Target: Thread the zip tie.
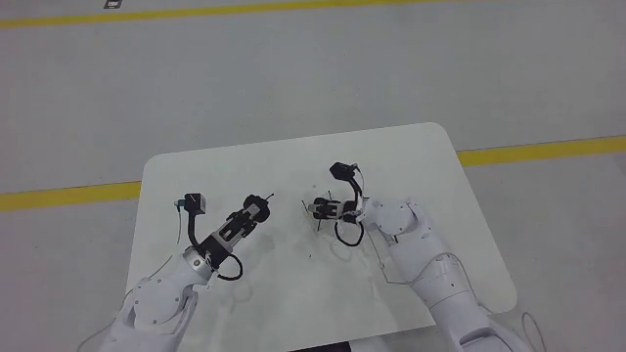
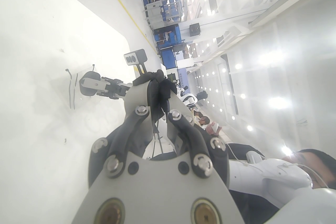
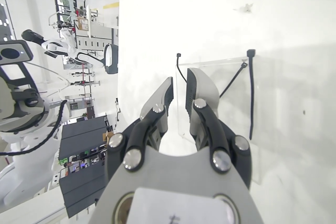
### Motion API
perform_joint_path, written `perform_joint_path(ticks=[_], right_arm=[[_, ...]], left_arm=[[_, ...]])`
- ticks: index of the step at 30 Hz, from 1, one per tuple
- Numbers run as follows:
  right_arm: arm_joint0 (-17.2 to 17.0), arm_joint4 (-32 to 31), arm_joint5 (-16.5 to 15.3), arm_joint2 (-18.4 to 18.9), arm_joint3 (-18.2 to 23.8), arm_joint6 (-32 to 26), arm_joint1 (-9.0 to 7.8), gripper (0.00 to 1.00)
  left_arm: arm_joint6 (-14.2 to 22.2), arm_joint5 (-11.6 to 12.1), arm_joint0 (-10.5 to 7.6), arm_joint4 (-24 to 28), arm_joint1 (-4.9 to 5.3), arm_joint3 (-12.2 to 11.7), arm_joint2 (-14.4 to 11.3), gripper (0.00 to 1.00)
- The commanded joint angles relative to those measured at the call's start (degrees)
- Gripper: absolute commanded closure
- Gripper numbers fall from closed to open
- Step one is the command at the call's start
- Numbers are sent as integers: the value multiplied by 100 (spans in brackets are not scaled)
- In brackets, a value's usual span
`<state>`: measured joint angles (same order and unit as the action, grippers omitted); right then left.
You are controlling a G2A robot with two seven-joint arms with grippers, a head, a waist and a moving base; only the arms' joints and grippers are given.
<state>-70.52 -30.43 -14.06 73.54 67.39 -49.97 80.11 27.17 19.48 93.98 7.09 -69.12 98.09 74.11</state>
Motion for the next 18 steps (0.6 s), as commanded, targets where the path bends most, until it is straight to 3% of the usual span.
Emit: perform_joint_path(ticks=[1, 18], right_arm=[[21, -15, 3, -35, -24, 4, -10, 86], [184, -68, 44, -343, -222, 213, -83, 86]], left_arm=[[0, 0, 0, 0, 0, 0, 0, 100], [0, 0, 0, 0, 0, 0, 0, 100]])
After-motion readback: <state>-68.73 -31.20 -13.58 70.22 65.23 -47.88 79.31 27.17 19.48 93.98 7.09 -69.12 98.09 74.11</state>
